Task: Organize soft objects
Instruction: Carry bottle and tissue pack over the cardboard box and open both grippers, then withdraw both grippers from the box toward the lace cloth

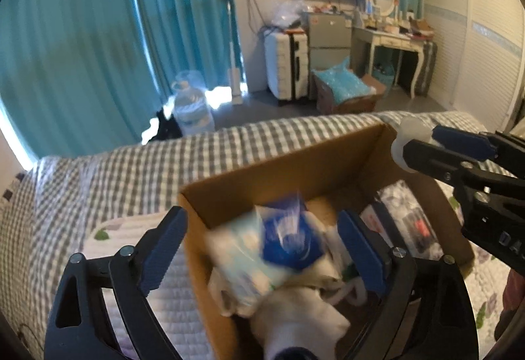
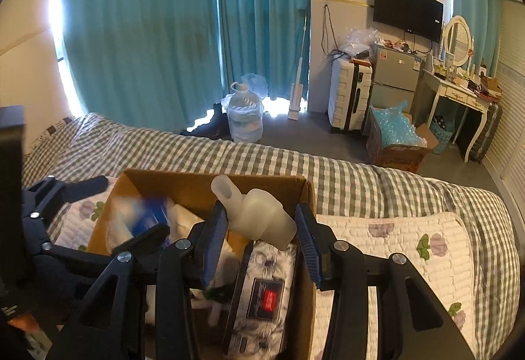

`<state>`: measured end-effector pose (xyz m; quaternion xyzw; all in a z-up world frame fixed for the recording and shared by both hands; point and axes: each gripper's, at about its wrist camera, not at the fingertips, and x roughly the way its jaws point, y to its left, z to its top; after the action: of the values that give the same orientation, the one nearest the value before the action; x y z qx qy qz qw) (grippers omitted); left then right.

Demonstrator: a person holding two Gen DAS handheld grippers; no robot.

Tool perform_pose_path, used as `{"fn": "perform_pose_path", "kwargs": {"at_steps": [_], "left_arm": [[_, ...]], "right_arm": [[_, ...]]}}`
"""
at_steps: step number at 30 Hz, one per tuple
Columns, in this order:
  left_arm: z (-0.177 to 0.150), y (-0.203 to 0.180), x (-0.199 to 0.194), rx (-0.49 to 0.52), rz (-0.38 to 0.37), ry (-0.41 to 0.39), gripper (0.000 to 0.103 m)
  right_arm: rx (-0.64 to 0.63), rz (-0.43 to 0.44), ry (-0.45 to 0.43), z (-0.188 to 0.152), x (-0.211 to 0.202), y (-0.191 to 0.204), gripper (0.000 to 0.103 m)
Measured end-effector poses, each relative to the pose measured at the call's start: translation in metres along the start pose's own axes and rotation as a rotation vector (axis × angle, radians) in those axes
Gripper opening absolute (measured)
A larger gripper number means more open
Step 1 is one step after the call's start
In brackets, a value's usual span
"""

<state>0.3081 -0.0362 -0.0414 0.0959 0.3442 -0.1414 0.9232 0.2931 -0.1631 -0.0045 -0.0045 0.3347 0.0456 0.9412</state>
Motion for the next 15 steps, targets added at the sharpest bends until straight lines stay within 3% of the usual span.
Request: {"fn": "perform_pose_path", "kwargs": {"at_steps": [6, 11, 15], "left_arm": [[0.002, 0.012, -0.007, -0.008, 0.012, -0.028, 0.094], [-0.006, 0.018, -0.02, -0.002, 0.035, -0.048, 0.094], [-0.012, 0.024, -0.039, -0.017, 0.043, -0.048, 0.094]], "right_arm": [[-0.001, 0.033, 0.01, 0.01, 0.019, 0.011, 0.046], [0.018, 0.072, 0.036, 0.017, 0.028, 0.023, 0.07], [0.019, 0.056, 0.017, 0.022, 0.008, 0.027, 0.072]]}}
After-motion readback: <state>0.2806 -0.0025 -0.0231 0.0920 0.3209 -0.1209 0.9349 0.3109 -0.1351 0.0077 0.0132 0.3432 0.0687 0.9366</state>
